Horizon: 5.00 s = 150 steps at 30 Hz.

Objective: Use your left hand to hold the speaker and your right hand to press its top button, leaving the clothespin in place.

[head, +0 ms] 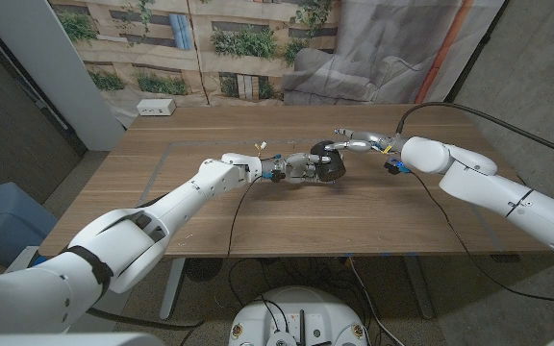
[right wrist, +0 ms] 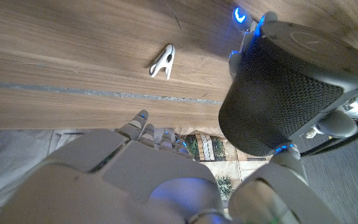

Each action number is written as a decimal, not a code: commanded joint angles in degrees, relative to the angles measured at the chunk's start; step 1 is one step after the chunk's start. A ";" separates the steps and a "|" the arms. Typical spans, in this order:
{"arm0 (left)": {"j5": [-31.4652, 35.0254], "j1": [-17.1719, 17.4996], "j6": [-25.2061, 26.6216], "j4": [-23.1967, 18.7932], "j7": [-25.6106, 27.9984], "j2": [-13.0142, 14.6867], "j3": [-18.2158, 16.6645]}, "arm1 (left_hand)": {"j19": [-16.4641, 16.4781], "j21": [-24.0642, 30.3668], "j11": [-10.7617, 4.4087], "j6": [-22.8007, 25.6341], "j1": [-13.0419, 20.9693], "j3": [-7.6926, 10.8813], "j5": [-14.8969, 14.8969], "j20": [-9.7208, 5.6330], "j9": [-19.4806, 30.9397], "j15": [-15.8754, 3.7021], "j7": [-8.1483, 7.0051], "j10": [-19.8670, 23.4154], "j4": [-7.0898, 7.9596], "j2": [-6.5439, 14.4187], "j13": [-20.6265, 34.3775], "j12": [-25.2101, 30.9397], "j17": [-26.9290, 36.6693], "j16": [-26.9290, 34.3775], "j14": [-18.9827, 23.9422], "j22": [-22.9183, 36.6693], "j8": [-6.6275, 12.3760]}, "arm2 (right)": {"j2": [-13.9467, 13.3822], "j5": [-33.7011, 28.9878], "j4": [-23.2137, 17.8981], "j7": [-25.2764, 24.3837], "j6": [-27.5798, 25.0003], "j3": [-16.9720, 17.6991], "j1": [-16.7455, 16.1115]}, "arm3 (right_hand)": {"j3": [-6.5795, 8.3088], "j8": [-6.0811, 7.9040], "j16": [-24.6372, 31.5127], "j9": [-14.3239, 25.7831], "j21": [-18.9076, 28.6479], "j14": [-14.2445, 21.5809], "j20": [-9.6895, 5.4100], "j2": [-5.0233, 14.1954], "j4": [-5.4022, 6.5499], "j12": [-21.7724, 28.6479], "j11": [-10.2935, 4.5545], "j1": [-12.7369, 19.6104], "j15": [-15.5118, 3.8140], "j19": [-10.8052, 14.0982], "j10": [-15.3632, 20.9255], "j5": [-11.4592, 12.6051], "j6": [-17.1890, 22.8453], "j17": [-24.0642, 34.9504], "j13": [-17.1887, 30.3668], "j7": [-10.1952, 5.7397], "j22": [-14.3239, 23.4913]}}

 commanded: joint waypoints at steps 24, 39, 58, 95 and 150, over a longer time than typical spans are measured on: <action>0.66 -0.83 -1.09 1.75 -0.99 -0.91 0.12 | 0.66 -0.02 -11.86 14.31 -0.04 6.38 0.19 -8.09 0.06 -13.91 -6.51 12.49 -0.15 17.02 7.12 -0.17 0.32 0.18 8.30 0.20 7.80 | 1.14 -3.18 1.24 1.80 -2.10 -2.64 1.51 | 0.29 0.36 0.32 0.24 0.34 -0.99 -0.08 0.74 -0.61 0.37 -0.43 1.11 -0.65 0.63 -1.57 0.49 -5.20 -0.03 0.17 -0.30 0.17; 0.64 -0.74 -0.98 1.65 -0.96 -0.75 0.07 | 0.72 0.00 -11.86 14.30 0.03 6.48 0.16 -8.08 0.05 -13.93 -6.43 12.64 -0.19 16.94 7.19 -0.26 0.44 0.21 8.49 0.21 7.83 | 0.13 -0.33 0.24 0.65 -0.48 -0.26 0.31 | 0.24 0.43 0.35 0.24 0.29 -0.95 -0.09 0.74 -0.59 0.48 -0.46 1.16 -0.70 0.67 -1.46 0.52 -5.14 -0.06 0.17 -0.29 0.17; 0.25 -0.22 -0.68 1.19 -0.58 -0.48 -0.17 | 0.73 0.00 -11.88 14.41 -0.04 6.59 0.12 -8.11 0.04 -13.86 -6.43 12.69 -0.11 16.94 7.16 -0.46 0.49 0.12 8.50 0.22 7.90 | -1.36 3.37 -1.93 -0.01 1.43 2.78 -0.56 | 0.03 0.52 0.36 0.24 0.17 -1.04 0.01 0.74 -0.38 0.55 -0.47 0.90 -0.61 0.53 -1.44 0.52 -4.99 -0.04 0.17 -0.23 0.18; 1.97 -1.72 -2.68 3.43 -0.25 -0.79 -0.37 | 0.71 -0.02 -11.65 14.29 -0.10 6.79 0.10 -8.11 0.03 -13.86 -6.33 12.78 -0.13 16.86 7.40 -0.65 0.64 0.00 8.63 0.23 7.90 | -2.26 11.59 -0.49 -4.51 9.47 9.45 -3.10 | -0.64 0.79 0.64 0.22 0.17 -0.63 0.12 0.68 0.22 0.92 -0.33 -0.24 -0.72 0.69 -0.53 0.60 -4.08 0.07 0.15 0.04 0.19; 34.70 -5.20 -22.29 -9.49 18.50 13.93 4.21 | 0.56 -0.10 -11.59 14.13 -0.18 7.05 0.07 -7.84 0.01 -13.77 -5.75 12.68 -0.19 16.78 7.21 -1.10 0.67 -0.44 8.13 0.20 7.79 | 9.91 18.78 14.53 -22.55 17.47 10.89 -6.95 | -1.45 1.79 1.59 0.16 0.61 2.42 -1.11 1.25 0.64 1.92 -0.62 -1.64 -2.12 3.37 3.85 1.04 0.75 0.00 0.00 0.52 0.14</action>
